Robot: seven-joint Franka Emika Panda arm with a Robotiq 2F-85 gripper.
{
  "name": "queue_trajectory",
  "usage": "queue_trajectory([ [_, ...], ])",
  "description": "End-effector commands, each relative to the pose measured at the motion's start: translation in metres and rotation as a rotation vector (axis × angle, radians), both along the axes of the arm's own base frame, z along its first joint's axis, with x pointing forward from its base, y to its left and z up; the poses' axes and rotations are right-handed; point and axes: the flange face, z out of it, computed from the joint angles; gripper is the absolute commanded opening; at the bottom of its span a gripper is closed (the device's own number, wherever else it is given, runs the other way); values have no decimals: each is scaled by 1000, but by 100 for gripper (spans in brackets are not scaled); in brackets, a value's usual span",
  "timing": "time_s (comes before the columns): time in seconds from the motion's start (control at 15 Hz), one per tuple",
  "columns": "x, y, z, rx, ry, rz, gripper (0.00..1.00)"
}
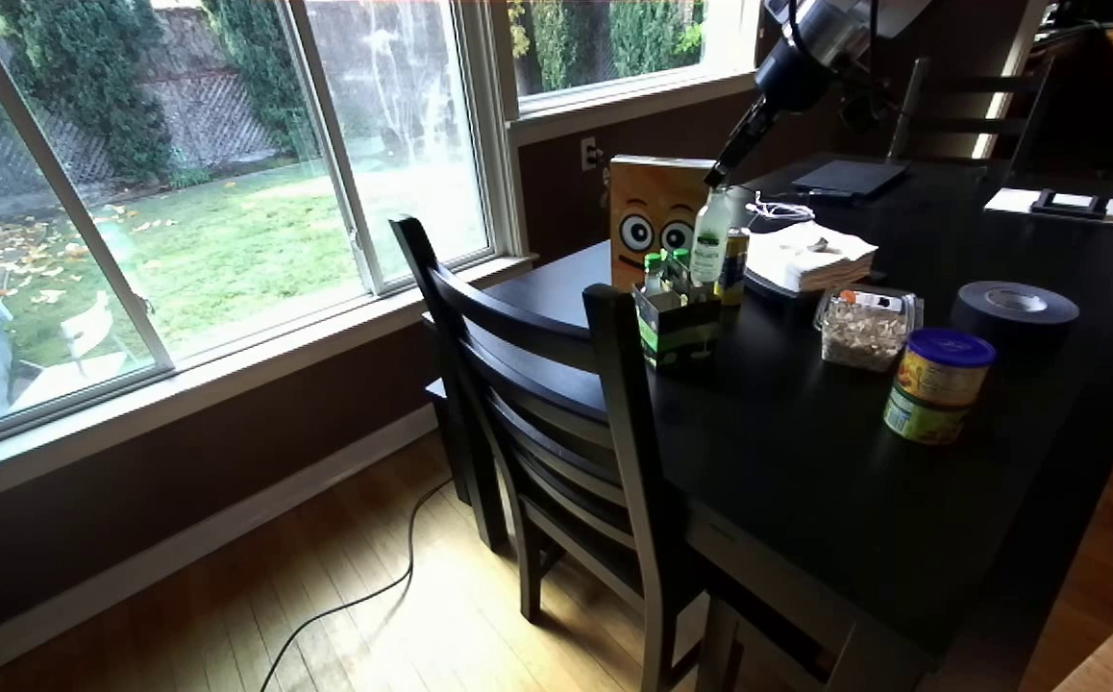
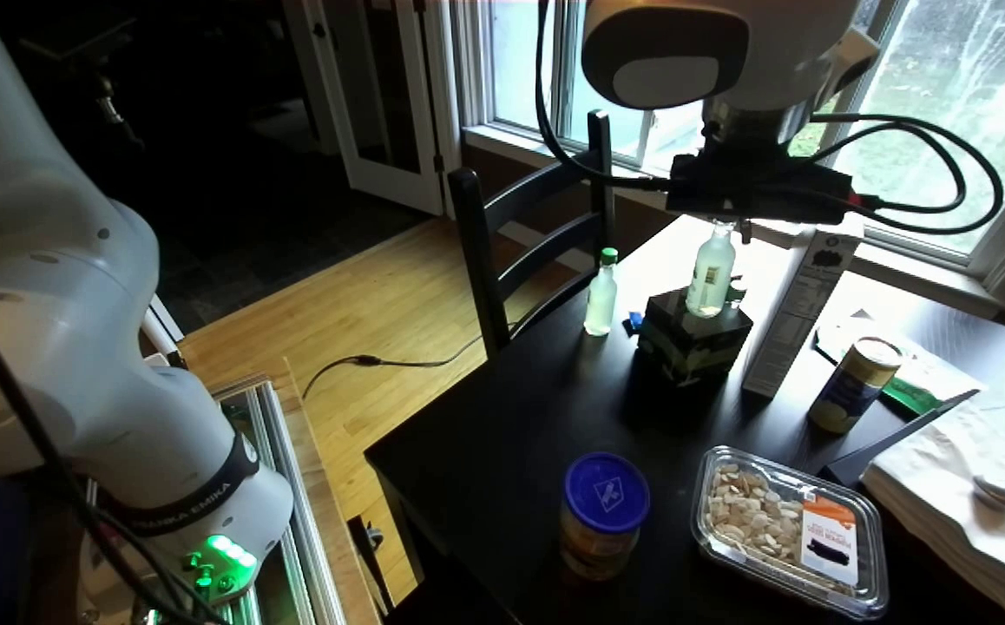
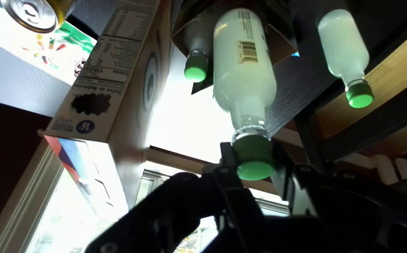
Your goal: Remove the bottle from the box
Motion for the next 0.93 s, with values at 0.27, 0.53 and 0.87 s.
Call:
queue_trajectory([
  [0.27,-25,48,13,-8,63,92,7],
  [0.53,-27,66,0,1,113,165,7],
  [0.87,-20,83,-23,-3,116,186,7],
])
